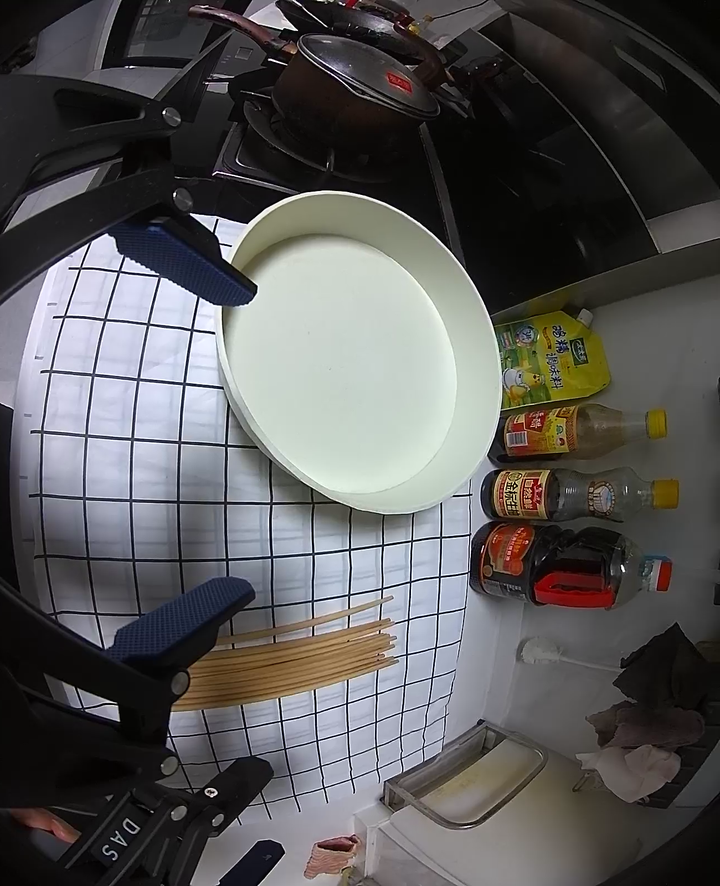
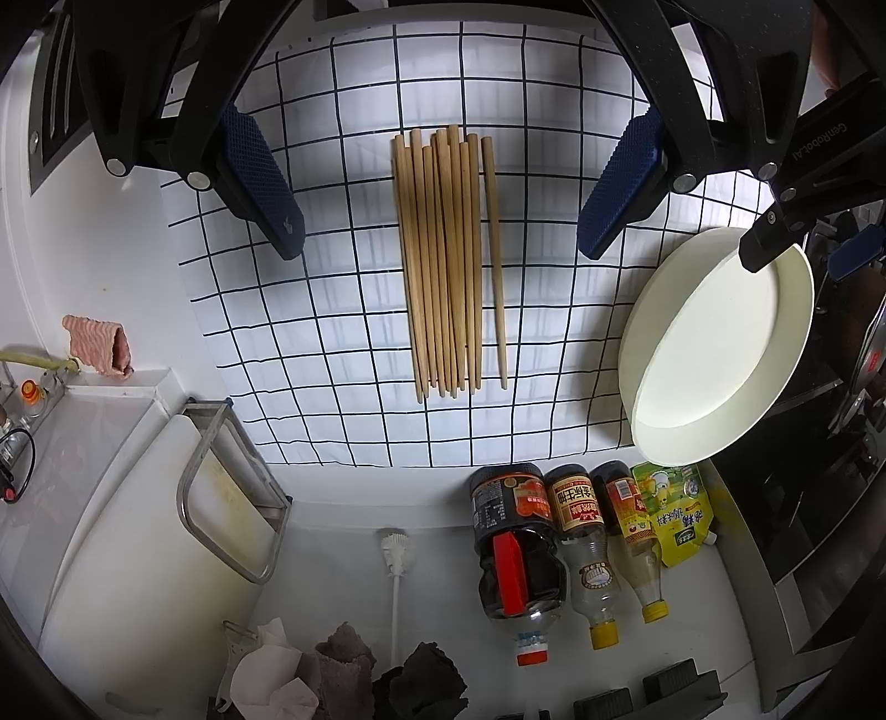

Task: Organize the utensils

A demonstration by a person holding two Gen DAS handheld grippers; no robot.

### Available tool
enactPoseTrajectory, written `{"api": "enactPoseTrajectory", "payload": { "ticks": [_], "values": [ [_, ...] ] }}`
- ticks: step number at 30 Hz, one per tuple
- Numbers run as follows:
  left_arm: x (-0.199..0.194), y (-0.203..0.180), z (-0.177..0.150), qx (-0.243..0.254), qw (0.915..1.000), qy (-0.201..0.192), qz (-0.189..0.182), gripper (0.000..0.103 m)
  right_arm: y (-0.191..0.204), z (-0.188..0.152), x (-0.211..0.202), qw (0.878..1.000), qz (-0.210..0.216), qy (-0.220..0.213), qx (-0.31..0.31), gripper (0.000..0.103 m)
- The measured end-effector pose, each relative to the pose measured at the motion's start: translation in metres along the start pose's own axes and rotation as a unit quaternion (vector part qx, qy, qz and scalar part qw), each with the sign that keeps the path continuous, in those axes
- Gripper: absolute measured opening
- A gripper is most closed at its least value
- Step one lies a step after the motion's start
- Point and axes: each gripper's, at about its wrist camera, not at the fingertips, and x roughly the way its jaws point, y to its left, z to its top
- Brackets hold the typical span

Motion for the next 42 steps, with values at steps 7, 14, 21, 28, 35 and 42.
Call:
{"api": "enactPoseTrajectory", "payload": {
  "ticks": [7, 14, 21, 28, 35, 42],
  "values": [
    [0.0, 0.001, 0.0, -0.001, 1.0, 0.002, -0.001, 0.097, 0.001, 0.0, 0.0, 1.0, 0.0, 0.001, 0.0, 0.094],
    [0.0, 0.002, 0.001, -0.001, 1.0, 0.001, -0.001, 0.097, 0.001, 0.0, 0.0, 1.0, 0.0, 0.002, 0.0, 0.094],
    [-0.001, 0.002, 0.001, -0.001, 1.0, 0.001, -0.001, 0.097, 0.002, 0.0, 0.0, 1.0, 0.001, 0.002, -0.001, 0.094],
    [0.0, 0.002, 0.001, -0.002, 1.0, 0.002, -0.001, 0.097, 0.003, -0.001, 0.001, 1.0, 0.001, 0.002, -0.001, 0.094],
    [0.001, 0.002, 0.0, -0.001, 1.0, 0.002, -0.002, 0.097, 0.002, -0.001, 0.002, 1.0, 0.002, 0.003, -0.001, 0.094],
    [0.01, -0.005, -0.003, -0.001, 0.9998, 0.01, -0.02, 0.097, -0.007, -0.003, 0.011, 1.0, 0.015, 0.016, 0.004, 0.094]
  ]
}}
